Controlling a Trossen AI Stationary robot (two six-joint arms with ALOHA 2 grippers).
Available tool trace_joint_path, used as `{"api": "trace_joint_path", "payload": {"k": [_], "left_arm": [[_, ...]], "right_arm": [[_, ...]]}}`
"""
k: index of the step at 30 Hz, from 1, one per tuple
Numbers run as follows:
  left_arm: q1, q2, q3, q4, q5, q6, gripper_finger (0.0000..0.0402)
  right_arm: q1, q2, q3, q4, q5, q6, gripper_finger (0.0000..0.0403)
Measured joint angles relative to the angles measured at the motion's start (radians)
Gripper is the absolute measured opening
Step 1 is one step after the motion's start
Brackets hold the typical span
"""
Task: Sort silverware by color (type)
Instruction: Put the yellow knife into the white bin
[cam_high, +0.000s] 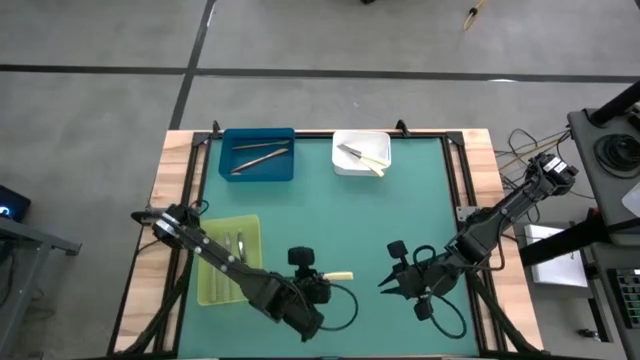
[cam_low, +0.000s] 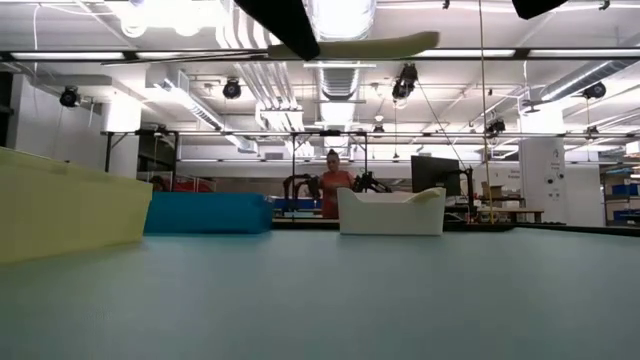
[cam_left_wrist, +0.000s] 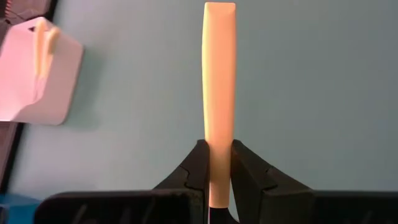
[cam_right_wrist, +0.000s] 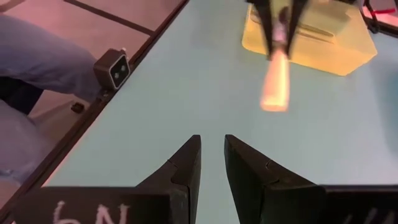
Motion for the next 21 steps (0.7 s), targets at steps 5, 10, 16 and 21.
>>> {"api": "trace_joint_path", "payload": {"k": [5,10,16,21], "left_arm": [[0.038,-0.083,-0.081,0.013,0.001,0.059,0.0023],[0.09,-0.188,-0.178,0.094,0.003,0.159,0.0023],[0.188,-0.318,-0.318,0.325,0.045,0.365,0.0023],[0.304,-0.416,-0.452,0.596,0.199,0.555,0.0023]], "right_arm": [[0.005,0.0,0.0,0.014,0.0,-0.035,0.0063],[0.003,0.0,0.0,0.038,0.006,-0.123,0.0063],[-0.016,-0.012,0.0,0.068,0.028,-0.243,0.0063],[-0.045,-0.056,0.0,0.056,0.028,-0.272,0.0063]]}}
